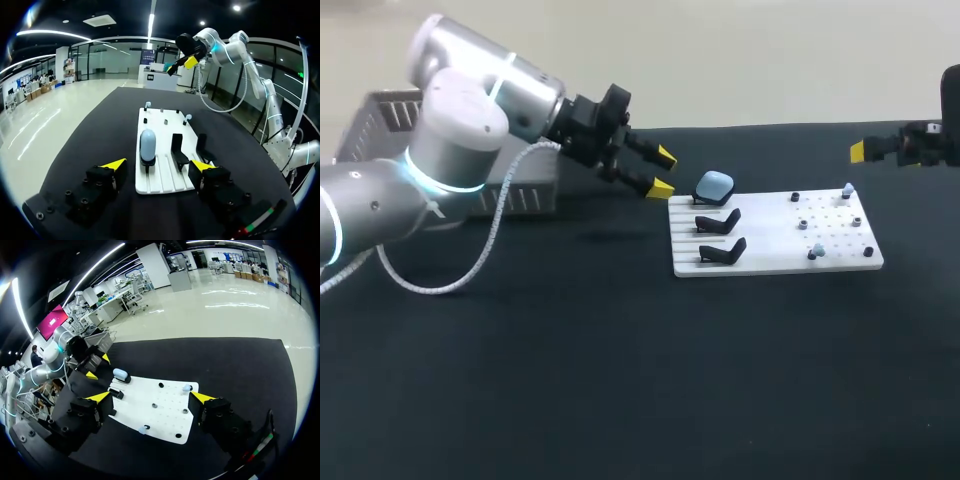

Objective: Pick up each earbud case from the left stands, insert the matching earbuds, close the lid, and place the case in the box.

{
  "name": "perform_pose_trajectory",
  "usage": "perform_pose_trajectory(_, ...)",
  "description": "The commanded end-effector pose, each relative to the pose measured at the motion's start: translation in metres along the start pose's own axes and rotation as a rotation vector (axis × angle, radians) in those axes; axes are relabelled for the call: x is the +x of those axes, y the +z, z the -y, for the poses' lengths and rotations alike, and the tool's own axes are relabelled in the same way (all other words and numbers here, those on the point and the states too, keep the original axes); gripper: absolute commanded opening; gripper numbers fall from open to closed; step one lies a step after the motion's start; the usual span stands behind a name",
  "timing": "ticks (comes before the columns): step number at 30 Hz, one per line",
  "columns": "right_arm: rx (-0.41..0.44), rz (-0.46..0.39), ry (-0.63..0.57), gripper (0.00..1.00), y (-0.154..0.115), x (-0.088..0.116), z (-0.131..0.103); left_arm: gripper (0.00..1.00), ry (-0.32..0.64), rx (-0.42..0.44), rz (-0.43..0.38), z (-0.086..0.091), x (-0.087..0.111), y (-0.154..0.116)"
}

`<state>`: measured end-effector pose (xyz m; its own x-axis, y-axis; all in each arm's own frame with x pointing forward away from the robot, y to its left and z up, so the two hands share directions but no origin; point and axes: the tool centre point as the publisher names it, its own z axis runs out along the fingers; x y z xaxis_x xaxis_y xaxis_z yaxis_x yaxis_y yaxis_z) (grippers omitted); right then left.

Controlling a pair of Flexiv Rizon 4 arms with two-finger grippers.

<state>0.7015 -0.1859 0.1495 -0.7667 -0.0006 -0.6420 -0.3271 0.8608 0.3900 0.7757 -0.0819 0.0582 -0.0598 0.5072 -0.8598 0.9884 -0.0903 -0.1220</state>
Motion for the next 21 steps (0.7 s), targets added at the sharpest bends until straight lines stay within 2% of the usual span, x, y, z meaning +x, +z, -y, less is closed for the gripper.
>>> perform_pose_trajectory(1,0.002,0.000,0.000,1.00,0.000,0.000,0.000,0.84,0.004,-0.002,-0.005,-0.007,0.000,0.007)
perform_pose_trajectory(10,0.002,0.000,0.000,1.00,0.000,0.000,0.000,0.80,0.009,-0.022,-0.018,-0.008,0.000,0.015)
perform_pose_trajectory(14,0.002,0.000,0.000,1.00,0.000,0.000,0.000,0.75,0.008,-0.024,-0.011,-0.008,0.000,0.018)
perform_pose_trajectory(19,0.002,0.000,0.000,1.00,0.000,0.000,0.000,0.76,0.014,-0.020,-0.005,-0.003,0.000,0.022)
perform_pose_trajectory(21,0.002,0.000,0.000,1.00,0.000,0.000,0.000,0.74,0.019,-0.023,-0.005,-0.001,0.000,0.023)
